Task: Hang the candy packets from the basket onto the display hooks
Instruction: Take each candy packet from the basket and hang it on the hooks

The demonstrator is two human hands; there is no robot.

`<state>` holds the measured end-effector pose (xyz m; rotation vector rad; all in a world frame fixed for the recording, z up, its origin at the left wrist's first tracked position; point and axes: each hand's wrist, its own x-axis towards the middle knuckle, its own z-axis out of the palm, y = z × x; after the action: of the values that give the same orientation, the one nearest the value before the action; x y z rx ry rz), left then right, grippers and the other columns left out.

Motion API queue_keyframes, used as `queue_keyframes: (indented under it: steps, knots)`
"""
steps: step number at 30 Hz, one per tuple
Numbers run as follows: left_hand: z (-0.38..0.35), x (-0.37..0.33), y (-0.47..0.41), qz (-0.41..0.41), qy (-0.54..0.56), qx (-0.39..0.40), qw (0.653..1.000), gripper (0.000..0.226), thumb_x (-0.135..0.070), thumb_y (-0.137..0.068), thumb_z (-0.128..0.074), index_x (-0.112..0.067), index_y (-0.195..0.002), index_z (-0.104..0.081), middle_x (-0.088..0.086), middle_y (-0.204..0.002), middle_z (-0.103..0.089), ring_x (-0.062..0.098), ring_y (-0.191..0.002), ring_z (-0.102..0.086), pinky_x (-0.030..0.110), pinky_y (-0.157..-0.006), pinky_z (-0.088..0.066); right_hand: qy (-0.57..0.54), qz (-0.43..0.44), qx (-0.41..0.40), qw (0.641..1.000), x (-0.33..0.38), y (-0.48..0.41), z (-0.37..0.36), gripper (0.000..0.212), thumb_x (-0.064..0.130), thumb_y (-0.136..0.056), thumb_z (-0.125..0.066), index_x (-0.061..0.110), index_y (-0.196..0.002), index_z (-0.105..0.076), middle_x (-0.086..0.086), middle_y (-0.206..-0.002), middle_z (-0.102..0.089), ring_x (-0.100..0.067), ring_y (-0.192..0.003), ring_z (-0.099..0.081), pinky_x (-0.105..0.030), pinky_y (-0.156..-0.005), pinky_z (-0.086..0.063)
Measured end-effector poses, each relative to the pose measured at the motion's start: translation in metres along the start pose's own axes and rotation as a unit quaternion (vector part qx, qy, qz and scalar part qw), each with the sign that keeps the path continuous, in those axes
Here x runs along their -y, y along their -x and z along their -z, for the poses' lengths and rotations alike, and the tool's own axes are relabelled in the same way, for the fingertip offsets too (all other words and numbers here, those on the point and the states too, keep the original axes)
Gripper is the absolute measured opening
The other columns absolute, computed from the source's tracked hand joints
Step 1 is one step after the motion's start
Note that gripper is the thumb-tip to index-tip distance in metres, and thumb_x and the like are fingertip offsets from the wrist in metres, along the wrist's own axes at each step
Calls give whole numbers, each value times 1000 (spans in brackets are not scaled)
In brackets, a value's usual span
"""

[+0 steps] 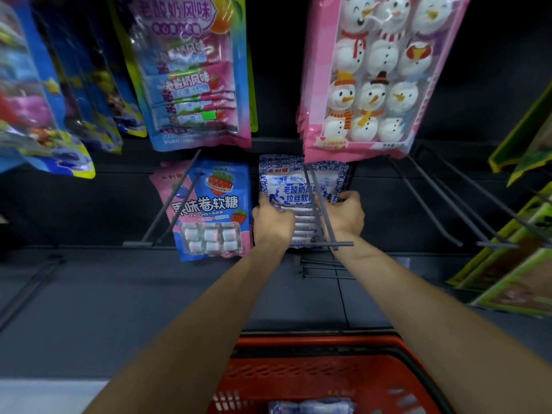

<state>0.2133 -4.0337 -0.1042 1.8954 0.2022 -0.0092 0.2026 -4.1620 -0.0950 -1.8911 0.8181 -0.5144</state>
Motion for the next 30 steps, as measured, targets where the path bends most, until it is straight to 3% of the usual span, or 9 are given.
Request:
queue_keyframes:
  steps: [5,10,14,16,18,20,23,26,30]
  knots:
    - [9,-10,13,-1,-25,16,1000,90,-19,-92,-59,-22,-167,-8,13,-150,-49,29,-103,-68,39,-82,-60,-17,15,16,1000,-6,10,7,49,45,-86,-81,21,-111,-47,5,-87,-62,-27,-87,-69,-38,-75,-56]
    - [15,-12,21,3,-61,50,997,96,-17,-99,-62,-26,-166,7,11,-168,-22,36,-120,-64,36,-77,-56,-8,22,73,997,-4,19,19,46,32,-88,-81,18,-126,-59,-5,-114,-69,-23,-93,-65,-30,-74,-47]
    - [26,-18,28,18,-100,73,992,102,-17,-98,-66,-25,-165,10,13,-168,-22,34,-125,-61,35,-79,-54,13,24,116,993,4,27,31,51,25,-88,-81,17,-134,-60,-8,-125,-69,-23,-94,-64,-27,-75,-44]
    - [35,-22,36,34,-114,97,988,99,-17,-99,-66,-20,-166,7,14,-168,-25,28,-127,-59,35,-96,-51,53,42,136,988,6,35,42,59,25,-86,-83,18,-139,-58,-7,-130,-67,-23,-96,-63,-26,-77,-44]
    - [43,-25,47,26,-147,127,981,91,-18,-101,-65,-14,-166,-2,14,-168,-29,17,-111,-60,30,-100,-44,100,75,159,979,3,45,51,66,25,-85,-85,19,-143,-55,-6,-135,-64,-25,-104,-65,-27,-79,-47]
    - [52,-27,62,-4,-204,145,968,83,-19,-100,-67,-11,-165,-15,14,-165,-34,23,-123,-57,32,-103,-43,141,102,177,969,0,60,64,69,23,-86,-84,24,-147,-51,-4,-140,-59,-25,-115,-64,-30,-86,-52]
    - [71,-31,89,-67,-278,168,943,67,-20,-99,-67,-14,-158,-35,14,-157,-42,30,-136,-53,29,-104,-42,182,146,203,951,-2,84,89,74,36,-86,-83,27,-151,-47,-6,-142,-55,-26,-123,-60,-33,-95,-49]
    - [92,-32,118,-118,-342,191,913,73,-30,-100,-64,-19,-162,-28,17,-159,-37,32,-137,-51,36,-111,-44,228,198,243,922,0,112,120,79,45,-88,-78,28,-155,-41,-4,-146,-49,-24,-125,-58,-31,-95,-47]
    - [113,-36,161,-182,-414,199,869,73,-37,-101,-60,-24,-164,-25,13,-159,-35,33,-138,-49,40,-110,-46,305,271,304,861,0,149,167,90,52,-89,-74,23,-162,-29,-1,-161,-35,-21,-145,-41,-33,-114,-39]
